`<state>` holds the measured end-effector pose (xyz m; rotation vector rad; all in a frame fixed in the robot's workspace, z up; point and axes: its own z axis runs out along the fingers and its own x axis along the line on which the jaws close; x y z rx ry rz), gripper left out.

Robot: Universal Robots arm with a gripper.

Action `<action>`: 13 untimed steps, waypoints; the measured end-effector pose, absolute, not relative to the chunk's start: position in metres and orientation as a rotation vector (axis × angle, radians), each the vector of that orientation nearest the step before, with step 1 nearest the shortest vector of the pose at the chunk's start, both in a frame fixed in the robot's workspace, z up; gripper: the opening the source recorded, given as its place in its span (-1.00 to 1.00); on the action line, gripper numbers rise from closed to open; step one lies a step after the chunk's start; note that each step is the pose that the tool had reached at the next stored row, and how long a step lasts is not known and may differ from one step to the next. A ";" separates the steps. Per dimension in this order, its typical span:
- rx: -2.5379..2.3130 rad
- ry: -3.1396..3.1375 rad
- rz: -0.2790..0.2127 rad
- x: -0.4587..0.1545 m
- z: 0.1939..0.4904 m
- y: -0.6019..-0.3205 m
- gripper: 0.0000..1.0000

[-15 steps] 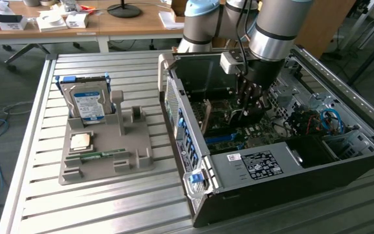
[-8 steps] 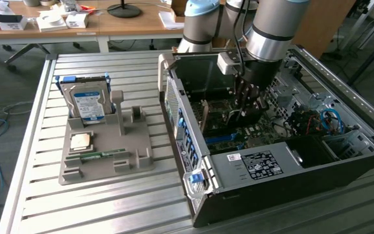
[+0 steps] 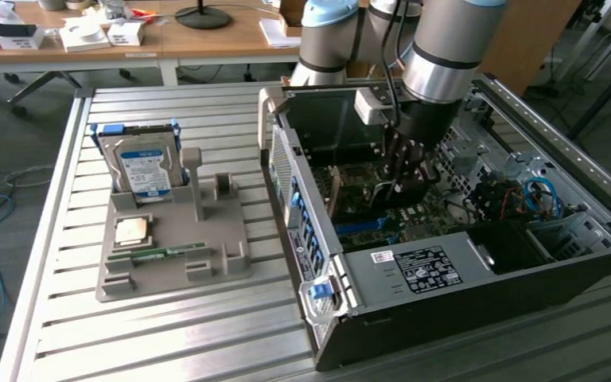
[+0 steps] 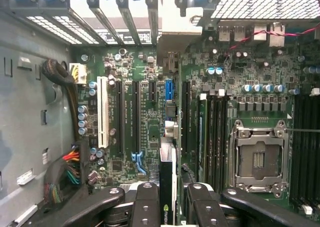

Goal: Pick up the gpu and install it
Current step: 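Insert the gpu into the slot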

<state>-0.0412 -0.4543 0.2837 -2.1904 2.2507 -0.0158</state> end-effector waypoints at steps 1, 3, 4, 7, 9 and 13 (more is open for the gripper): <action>-2.190 2.251 -0.016 -0.042 0.283 -0.454 -0.47; -2.190 2.250 -0.016 -0.044 0.282 -0.454 -0.47; -2.191 2.250 -0.016 -0.045 0.281 -0.454 -0.47; -2.191 2.249 -0.017 -0.047 0.279 -0.454 -0.47; -2.191 2.249 -0.017 -0.048 0.278 -0.454 -0.47; -2.191 2.248 -0.017 -0.048 0.277 -0.454 -0.47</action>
